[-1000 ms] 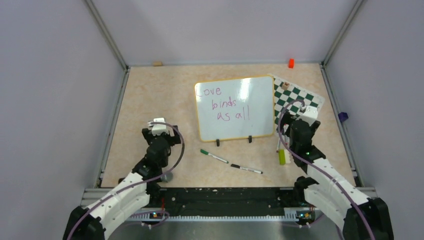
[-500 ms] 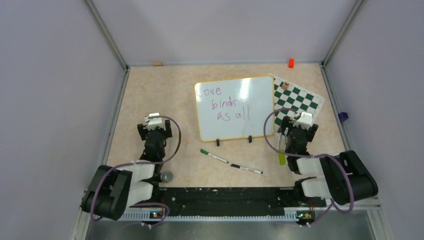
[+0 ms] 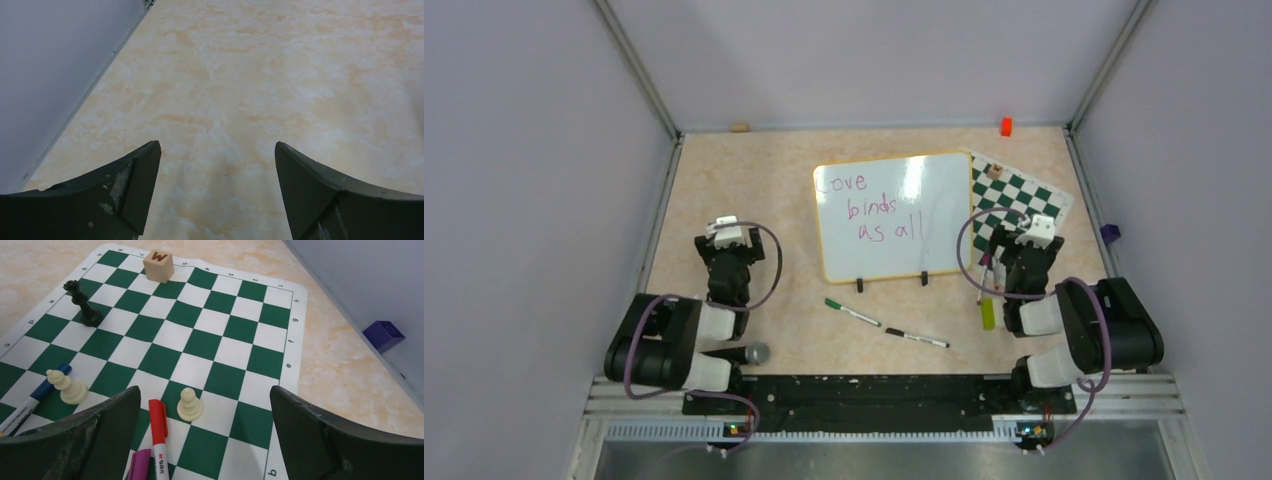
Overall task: Write a sentence on the whiteboard
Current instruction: Reset both arms
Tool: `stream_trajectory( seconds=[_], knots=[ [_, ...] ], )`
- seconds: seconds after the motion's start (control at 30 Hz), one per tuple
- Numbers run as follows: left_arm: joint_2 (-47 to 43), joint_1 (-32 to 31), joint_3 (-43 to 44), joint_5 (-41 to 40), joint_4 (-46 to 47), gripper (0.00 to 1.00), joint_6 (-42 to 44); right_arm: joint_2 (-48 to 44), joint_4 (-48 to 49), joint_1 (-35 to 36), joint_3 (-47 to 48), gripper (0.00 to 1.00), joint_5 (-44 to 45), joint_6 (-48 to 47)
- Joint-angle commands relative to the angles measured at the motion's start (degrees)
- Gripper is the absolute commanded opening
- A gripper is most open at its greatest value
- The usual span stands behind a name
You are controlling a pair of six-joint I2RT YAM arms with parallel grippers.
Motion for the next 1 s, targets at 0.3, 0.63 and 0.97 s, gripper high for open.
stream_trajectory(
  seconds=[0.3, 0.63, 0.97],
  knots=[
    [8.9, 7.2, 6.9, 7.4, 1.4, 0.99, -4.1, 0.2, 3.6, -0.4, 1.4, 0.99, -4.6, -0.6],
    [9.3, 7.3, 6.9, 7.5, 2.2, 0.99, -3.8, 0.3, 3.5, -0.4, 1.4, 0.99, -4.6, -0.5],
    [9.1, 7.6, 7.6, 10.1, 0.7, 0.99, -4.3, 0.3, 3.5, -0.4, 1.4, 0.99, -4.6, -0.5]
  ],
)
